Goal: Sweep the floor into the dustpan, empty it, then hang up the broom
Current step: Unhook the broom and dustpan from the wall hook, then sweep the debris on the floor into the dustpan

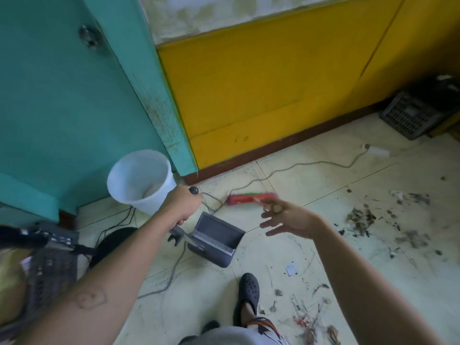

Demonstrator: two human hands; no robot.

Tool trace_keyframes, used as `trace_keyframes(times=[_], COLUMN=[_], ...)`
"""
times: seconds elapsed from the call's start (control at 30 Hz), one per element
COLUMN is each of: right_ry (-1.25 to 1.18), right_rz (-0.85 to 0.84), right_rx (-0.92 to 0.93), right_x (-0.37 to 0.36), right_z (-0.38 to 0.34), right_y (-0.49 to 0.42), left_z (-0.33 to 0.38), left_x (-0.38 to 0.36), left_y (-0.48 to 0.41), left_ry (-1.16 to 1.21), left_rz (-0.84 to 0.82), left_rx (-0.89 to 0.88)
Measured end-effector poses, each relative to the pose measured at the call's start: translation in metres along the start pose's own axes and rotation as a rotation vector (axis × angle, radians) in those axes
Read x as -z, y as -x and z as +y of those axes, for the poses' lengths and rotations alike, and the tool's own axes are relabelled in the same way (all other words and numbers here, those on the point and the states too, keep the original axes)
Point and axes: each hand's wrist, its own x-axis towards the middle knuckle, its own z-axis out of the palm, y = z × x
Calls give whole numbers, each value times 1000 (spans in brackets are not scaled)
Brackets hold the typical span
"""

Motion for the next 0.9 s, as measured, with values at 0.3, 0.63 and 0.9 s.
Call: trace_keyframes(times=[0.3, 0.63, 0.9], right_ry=[-441, 190, 269], right_rz=[136, 485, 475], right_rx=[-339, -701, -774], right_x=[-59, -135, -146], right_z=[62, 141, 153], right_y=[-1, -6, 10], left_z=[-60, -125, -134], left_x=[24, 30, 23], left_y=[42, 79, 96], left_ry=[-1, -28, -120], left_rz=[-29, -77, -148], left_rx=[-73, -160, -191])
